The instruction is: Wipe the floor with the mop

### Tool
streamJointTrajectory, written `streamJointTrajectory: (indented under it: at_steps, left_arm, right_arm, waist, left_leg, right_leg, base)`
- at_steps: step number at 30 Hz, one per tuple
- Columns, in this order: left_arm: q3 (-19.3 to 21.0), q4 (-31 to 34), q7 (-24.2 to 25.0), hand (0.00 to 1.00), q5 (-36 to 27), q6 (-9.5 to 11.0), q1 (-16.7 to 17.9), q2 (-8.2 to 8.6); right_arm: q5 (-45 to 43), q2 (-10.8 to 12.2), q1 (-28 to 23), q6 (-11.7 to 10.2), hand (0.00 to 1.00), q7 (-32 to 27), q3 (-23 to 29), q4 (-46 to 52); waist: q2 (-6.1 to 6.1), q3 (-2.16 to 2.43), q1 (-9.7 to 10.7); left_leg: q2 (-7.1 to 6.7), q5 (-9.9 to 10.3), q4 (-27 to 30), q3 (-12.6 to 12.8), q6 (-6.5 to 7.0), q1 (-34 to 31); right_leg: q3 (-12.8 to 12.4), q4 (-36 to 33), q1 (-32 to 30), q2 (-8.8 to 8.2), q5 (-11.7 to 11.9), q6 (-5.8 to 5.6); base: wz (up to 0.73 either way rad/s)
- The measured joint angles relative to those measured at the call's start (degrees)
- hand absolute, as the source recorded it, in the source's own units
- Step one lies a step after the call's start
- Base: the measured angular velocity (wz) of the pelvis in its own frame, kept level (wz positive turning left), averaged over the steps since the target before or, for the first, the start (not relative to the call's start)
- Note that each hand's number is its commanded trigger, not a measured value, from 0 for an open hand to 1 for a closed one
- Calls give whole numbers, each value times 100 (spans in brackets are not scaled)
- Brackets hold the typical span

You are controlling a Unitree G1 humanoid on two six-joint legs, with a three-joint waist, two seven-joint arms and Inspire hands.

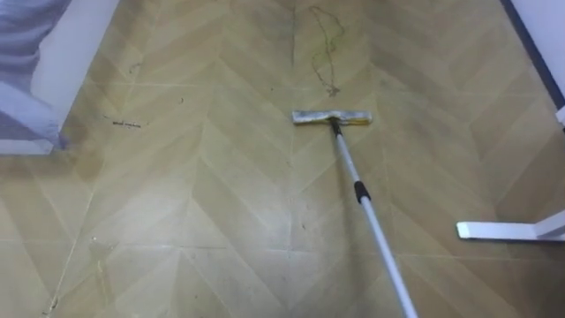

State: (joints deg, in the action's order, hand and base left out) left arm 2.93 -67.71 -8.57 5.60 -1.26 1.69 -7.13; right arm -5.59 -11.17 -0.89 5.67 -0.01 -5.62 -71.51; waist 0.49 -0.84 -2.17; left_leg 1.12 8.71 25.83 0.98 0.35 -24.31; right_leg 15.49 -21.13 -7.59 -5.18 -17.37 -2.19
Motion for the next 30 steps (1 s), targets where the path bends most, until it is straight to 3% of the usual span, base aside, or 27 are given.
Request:
streamJointTrajectory:
  at_steps: [3,6,8,10,12,13,14,15,16,17,18,19,20,21,22,23,25,28,29,30]
  left_arm:
    - [-100,-127,-60,0,-266,111,4,-1]
    - [-102,-202,-205,0,-267,23,5,-16]
    - [-224,-318,-347,0,-314,-119,2,-29]
    - [-387,-340,-369,0,-399,-277,-17,-45]
    - [-528,-346,-353,0,-555,-391,-27,6]
    - [-627,-391,-338,0,-735,-432,39,16]
    - [-772,-516,-340,0,-980,-455,138,-2]
    - [-884,-518,-353,0,-1167,-490,247,-12]
    - [-948,-496,-363,0,-1220,-506,283,-19]
    - [-1086,-440,-367,0,-1276,-522,331,-28]
    - [-1127,-360,-350,0,-1288,-538,415,-19]
    - [-1157,-347,-343,0,-1291,-538,421,-21]
    - [-1216,-340,-335,0,-1279,-547,445,-44]
    - [-1212,-270,-304,0,-1241,-548,467,-62]
    - [-1210,-236,-281,0,-1246,-544,500,-77]
    - [-1208,-175,-187,0,-1253,-545,562,-132]
    - [-1207,-64,-49,0,-1253,-566,583,-208]
    - [-1226,-46,52,0,-1269,-561,400,-236]
    - [-1221,5,59,0,-1266,-525,363,-233]
    - [-1208,83,47,0,-1245,-500,294,-234]
  right_arm:
    - [-26,14,1,-87,100,-237,-25,-152]
    - [-79,5,13,-83,100,-467,-30,-309]
    - [190,12,2,-13,100,-597,-113,-557]
    - [533,46,-8,1,100,-635,-237,-654]
    - [782,24,-6,-1,100,-664,-273,-664]
    - [839,-8,47,12,100,-675,-329,-699]
    - [859,-13,160,72,100,-663,-333,-745]
    - [932,-28,250,142,100,-643,-337,-768]
    - [982,-31,319,153,100,-636,-360,-783]
    - [1103,-41,550,197,100,-623,-393,-869]
    - [1139,-91,829,269,100,-602,-386,-879]
    - [1176,-116,969,273,100,-600,-385,-877]
    - [1230,-154,1233,266,100,-603,-409,-870]
    - [1251,-258,1417,263,100,-607,-443,-850]
    - [1289,-299,1515,266,100,-568,-455,-844]
    - [1348,-355,1680,267,100,-480,-551,-830]
    - [1507,-440,1787,265,100,-382,-685,-817]
    - [1756,-520,1502,272,100,-316,-753,-790]
    - [1886,-596,1322,248,100,-246,-830,-807]
    - [1895,-723,1170,237,100,-226,-847,-834]
  waist:
    - [18,16,-1]
    - [94,3,-2]
    - [184,16,-18]
    - [177,27,-91]
    - [153,28,-275]
    - [131,-1,-345]
    - [182,-6,-378]
    - [208,20,-405]
    - [193,7,-454]
    - [124,-18,-550]
    - [80,-42,-603]
    - [76,-48,-603]
    - [71,-59,-622]
    - [48,-72,-653]
    - [39,-76,-661]
    - [14,-85,-670]
    - [1,-84,-668]
    - [35,-65,-644]
    - [41,-39,-634]
    - [65,-41,-583]
  left_leg:
    - [-9,-110,69,18,-10,-327]
    - [-9,-82,497,-35,-39,-870]
    - [-31,-35,1043,-208,-93,-1471]
    - [-74,-25,1368,-300,-175,-1886]
    - [-26,-12,1880,-282,-273,-2278]
    - [8,134,3034,-193,-268,-2632]
    - [-1,128,4199,-135,-250,-2874]
    - [2,-35,4831,-109,-188,-3090]
    - [11,-212,4995,-108,-202,-3223]
    - [13,-679,5274,-49,-257,-3519]
    - [17,-966,5480,-18,-324,-3775]
    - [18,-916,5535,18,-293,-3883]
    - [21,-629,5417,108,-161,-4023]
    - [6,-345,4856,153,-183,-3991]
    - [7,-243,4438,187,-198,-3921]
    - [12,-121,3623,210,-198,-3712]
    - [3,36,2949,199,-110,-3508]
    - [-104,335,2793,401,295,-3205]
    - [-152,545,2751,485,409,-3059]
    - [-332,735,2808,501,502,-2992]
  right_leg:
    - [7,-439,-526,-73,-118,40]
    - [5,-1015,-1097,-135,-413,96]
    - [-56,-1906,-1772,-181,-703,244]
    - [-191,-2424,-2227,-185,-989,355]
    - [-238,-2982,-2667,-264,-1240,498]
    - [-204,-3403,-2836,-352,-1426,685]
    - [-204,-3815,-2900,-350,-1637,750]
    - [-223,-4179,-2991,-332,-1812,792]
    - [-269,-4344,-3074,-321,-1886,783]
    - [-433,-4588,-3221,-303,-2002,689]
    - [-538,-4744,-3387,-290,-2031,700]
    - [-561,-4807,-3446,-291,-2044,726]
    - [-582,-4893,-3549,-285,-2048,730]
    - [-606,-4911,-3597,-275,-2054,719]
    - [-606,-4898,-3608,-266,-2058,710]
    - [-606,-4865,-3613,-249,-2069,687]
    - [-605,-4812,-3565,-248,-2156,601]
    - [-599,-4308,-3079,-367,-2132,388]
    - [-671,-4157,-2921,-410,-2027,288]
    - [-830,-4488,-3016,-465,-1815,274]
  base:
    - [-1]
    - [8]
    - [25]
    - [28]
    - [-1]
    - [-6]
    - [0]
    - [5]
    - [-6]
    - [-15]
    - [-15]
    - [-11]
    - [-7]
    - [-8]
    - [-12]
    - [-13]
    - [-4]
    - [17]
    - [7]
    - [14]
